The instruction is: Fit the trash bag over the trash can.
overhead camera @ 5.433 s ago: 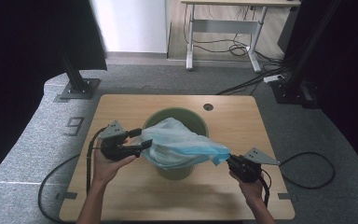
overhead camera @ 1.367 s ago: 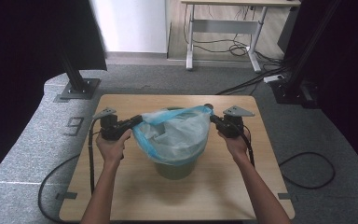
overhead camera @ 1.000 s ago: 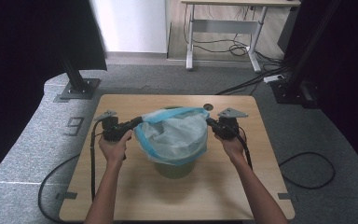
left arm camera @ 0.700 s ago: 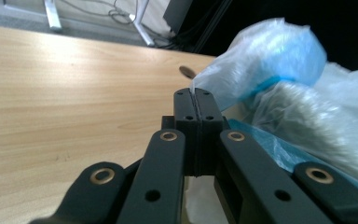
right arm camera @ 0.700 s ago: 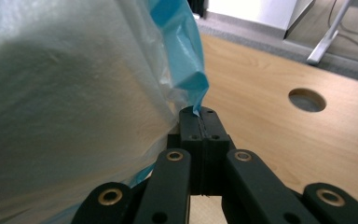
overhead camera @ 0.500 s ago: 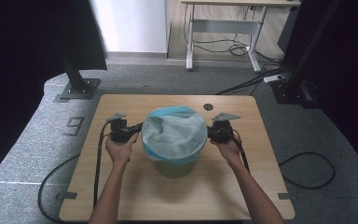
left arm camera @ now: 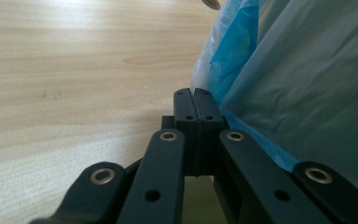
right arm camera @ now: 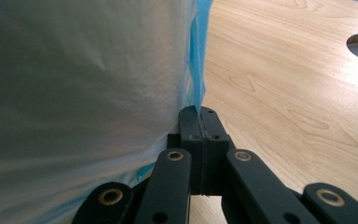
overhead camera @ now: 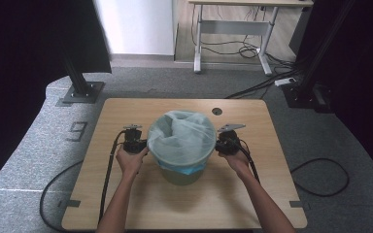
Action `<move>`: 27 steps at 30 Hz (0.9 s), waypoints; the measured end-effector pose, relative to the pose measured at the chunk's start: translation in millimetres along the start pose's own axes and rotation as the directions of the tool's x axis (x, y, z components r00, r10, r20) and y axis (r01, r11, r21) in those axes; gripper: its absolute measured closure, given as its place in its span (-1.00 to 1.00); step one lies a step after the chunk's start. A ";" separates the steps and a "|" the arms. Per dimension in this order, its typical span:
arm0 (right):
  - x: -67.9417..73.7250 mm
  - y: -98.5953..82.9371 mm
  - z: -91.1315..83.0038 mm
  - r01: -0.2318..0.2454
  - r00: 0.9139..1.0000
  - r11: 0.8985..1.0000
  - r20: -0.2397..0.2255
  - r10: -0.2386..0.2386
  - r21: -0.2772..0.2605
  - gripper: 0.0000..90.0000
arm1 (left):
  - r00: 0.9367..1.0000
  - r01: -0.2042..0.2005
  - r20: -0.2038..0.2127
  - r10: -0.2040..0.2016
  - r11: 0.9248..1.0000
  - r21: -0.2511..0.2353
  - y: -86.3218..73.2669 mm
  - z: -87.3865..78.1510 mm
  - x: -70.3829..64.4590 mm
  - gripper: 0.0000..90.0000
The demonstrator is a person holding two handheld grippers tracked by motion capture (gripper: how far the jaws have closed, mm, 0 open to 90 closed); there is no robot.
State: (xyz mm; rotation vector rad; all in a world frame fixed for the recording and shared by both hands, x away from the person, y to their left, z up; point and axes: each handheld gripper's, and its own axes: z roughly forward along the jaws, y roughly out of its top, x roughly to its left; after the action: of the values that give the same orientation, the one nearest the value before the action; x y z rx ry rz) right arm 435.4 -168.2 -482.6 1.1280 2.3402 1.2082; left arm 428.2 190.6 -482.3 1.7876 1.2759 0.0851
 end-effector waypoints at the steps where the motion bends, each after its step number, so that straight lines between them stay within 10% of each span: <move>1: -0.3 -1.9 -0.3 -0.003 1.000 1.000 -0.003 0.003 0.006 0.97 | 1.000 0.001 0.000 -0.001 1.000 0.000 -1.0 -0.3 0.7 1.00; 5: -2.0 -11.1 -3.8 -0.012 1.000 1.000 0.004 0.012 0.009 0.96 | 1.000 0.004 -0.002 -0.004 1.000 0.007 -5.4 -3.1 2.9 1.00; 11: -1.4 -22.5 -46.1 -0.027 0.995 0.981 0.085 0.045 -0.193 0.50 | 1.000 0.016 0.022 -0.016 1.000 -0.016 -11.3 -10.7 6.7 1.00; 19: 45.7 -36.1 -96.4 0.032 0.995 0.942 -0.080 -0.062 -0.334 0.10 | 0.999 0.023 0.031 -0.022 0.999 -0.042 -12.9 -19.8 7.6 0.99; 27: 92.0 -37.7 -102.9 0.030 0.980 0.938 -0.173 -0.095 -0.345 -0.28 | 0.999 0.021 0.042 -0.019 0.998 -0.058 -13.8 -26.9 5.7 0.99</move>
State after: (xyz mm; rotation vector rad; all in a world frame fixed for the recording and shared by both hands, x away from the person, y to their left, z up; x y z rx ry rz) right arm 298.9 -171.1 -439.6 0.8471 2.1549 1.6799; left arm 407.0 212.6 -478.5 1.7180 1.2495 0.0727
